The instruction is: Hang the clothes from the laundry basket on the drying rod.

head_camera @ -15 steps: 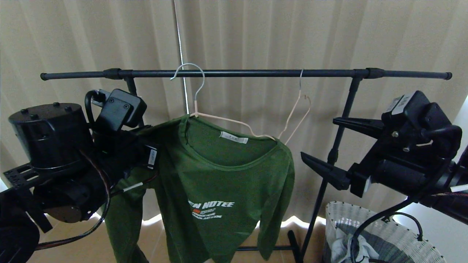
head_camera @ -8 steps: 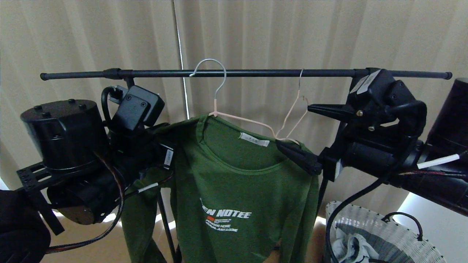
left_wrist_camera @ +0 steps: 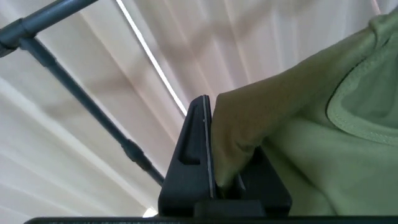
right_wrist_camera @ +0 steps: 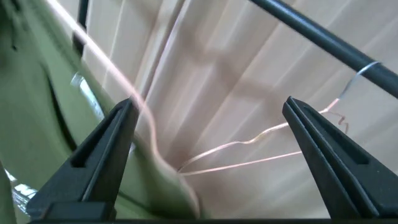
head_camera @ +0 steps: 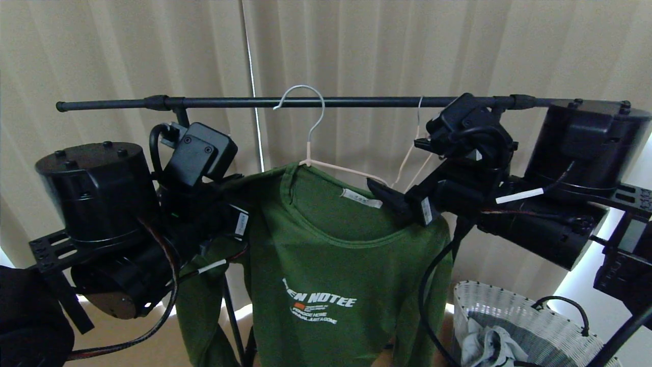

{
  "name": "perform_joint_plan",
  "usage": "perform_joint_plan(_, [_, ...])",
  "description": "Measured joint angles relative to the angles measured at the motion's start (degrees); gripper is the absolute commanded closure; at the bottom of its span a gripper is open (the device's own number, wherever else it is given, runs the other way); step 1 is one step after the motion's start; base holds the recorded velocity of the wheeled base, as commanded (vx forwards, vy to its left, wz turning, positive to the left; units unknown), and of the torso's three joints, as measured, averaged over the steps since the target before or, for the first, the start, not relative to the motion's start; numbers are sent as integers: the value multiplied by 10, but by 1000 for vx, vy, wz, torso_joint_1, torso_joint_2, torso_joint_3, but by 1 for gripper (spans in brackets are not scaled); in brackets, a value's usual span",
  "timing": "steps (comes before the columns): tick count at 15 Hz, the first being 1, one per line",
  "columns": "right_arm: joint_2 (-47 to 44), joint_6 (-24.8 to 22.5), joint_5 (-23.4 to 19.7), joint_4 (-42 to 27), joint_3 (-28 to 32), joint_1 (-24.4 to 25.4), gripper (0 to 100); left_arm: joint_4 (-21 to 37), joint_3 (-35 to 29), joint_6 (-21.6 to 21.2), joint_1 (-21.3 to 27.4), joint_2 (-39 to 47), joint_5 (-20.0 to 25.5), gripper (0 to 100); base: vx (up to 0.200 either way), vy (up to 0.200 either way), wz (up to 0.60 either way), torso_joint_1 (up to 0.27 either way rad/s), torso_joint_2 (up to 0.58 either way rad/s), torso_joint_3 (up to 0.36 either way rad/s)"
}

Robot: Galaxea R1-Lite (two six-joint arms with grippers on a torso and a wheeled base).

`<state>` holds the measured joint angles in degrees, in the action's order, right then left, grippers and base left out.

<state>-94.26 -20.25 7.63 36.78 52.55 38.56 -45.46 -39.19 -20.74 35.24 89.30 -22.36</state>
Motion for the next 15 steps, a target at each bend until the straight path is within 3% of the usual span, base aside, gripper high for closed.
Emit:
perform_joint_plan(7, [-22, -7, 1, -18, 15, 17, 0, 0, -3, -3, 9, -1, 1, 100, 0, 0, 0, 0, 0, 0])
perform_joint_plan(8, [-22, -7, 1, -18, 16, 17, 100, 0, -2, -3, 10, -1, 1, 100, 0, 0, 0, 0, 0, 0])
perform_joint_plan(15, [-24, -7, 0, -19, 16, 25, 100, -2, 0, -5, 15, -4, 3, 100, 0, 0, 0, 0, 0, 0])
